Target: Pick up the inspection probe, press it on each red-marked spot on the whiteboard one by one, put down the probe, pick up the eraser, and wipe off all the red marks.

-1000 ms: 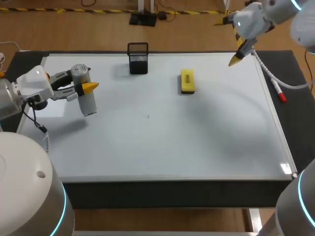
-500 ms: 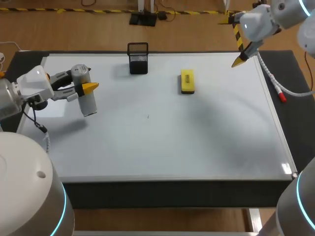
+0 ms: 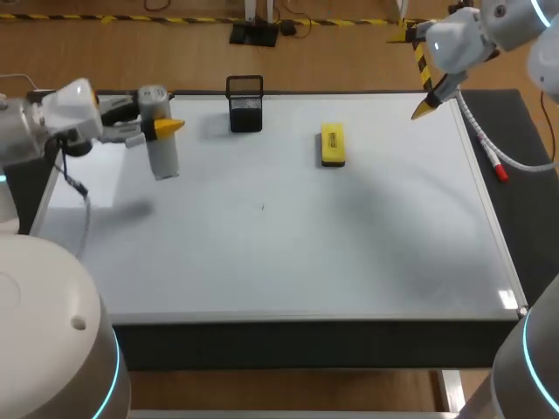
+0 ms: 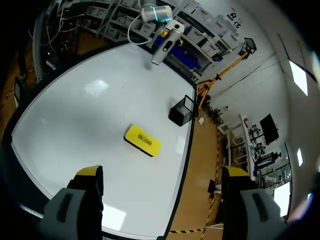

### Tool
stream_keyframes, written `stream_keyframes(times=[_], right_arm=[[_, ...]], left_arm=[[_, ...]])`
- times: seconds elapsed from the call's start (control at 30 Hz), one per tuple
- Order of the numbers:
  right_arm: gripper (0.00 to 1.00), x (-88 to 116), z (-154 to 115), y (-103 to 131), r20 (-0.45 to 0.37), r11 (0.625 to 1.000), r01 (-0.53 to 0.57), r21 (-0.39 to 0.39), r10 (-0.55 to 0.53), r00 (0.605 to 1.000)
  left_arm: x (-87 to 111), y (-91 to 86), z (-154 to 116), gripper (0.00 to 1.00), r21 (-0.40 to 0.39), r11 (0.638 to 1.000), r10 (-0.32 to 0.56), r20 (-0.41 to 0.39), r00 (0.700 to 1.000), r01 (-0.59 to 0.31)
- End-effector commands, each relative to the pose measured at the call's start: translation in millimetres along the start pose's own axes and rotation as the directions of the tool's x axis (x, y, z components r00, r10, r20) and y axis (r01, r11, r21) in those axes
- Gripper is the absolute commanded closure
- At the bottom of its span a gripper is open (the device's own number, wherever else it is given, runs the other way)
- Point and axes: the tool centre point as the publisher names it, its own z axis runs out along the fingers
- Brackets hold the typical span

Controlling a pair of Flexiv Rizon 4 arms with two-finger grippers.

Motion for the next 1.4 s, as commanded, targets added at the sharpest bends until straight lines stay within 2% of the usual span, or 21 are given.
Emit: stream_keyframes(times=[0.03, 0.17, 0.5, 0.77, 1.0, 1.4], right_arm=[[0.00, -0.5, -0.1, 0.2, -0.004, 1.000, 0.001, 0.004, -0.001, 1.000], [0.00, -0.5, -0.1, 0.2, -0.004, 1.000, 0.001, 0.004, -0.001, 1.000], [0.00, -0.5, -0.1, 0.2, -0.004, 1.000, 0.001, 0.004, -0.001, 1.000], [0.00, -0.5, -0.1, 0.2, -0.004, 1.000, 0.001, 0.004, -0.001, 1.000], [0.00, -0.5, -0.1, 0.2, -0.004, 1.000, 0.001, 0.004, -0.001, 1.000], [0.00, -0.5, -0.1, 0.2, -0.004, 1.000, 0.001, 0.004, -0.001, 1.000]], left_arm=[[-53.1, -3.6, 23.6, 1.00, 0.013, 1.000, 0.001, -0.153, 0.988, 0.001], [-77.8, -11.7, 41.5, 1.00, 0.030, 1.000, 0.014, -0.220, 0.975, -0.007], [-135.9, -24.0, 84.9, 1.00, 0.025, 0.999, -0.018, -0.240, 0.971, 0.025], [-164.6, -36.1, 111.9, 1.00, 0.035, 0.999, -0.013, -0.280, 0.960, 0.024], [-172.1, -36.0, 136.9, 1.00, 0.042, 0.999, -0.014, -0.314, 0.949, 0.028], [-158.8, -32.8, 173.4, 1.00, 0.065, 0.997, -0.010, -0.348, 0.937, 0.035]])
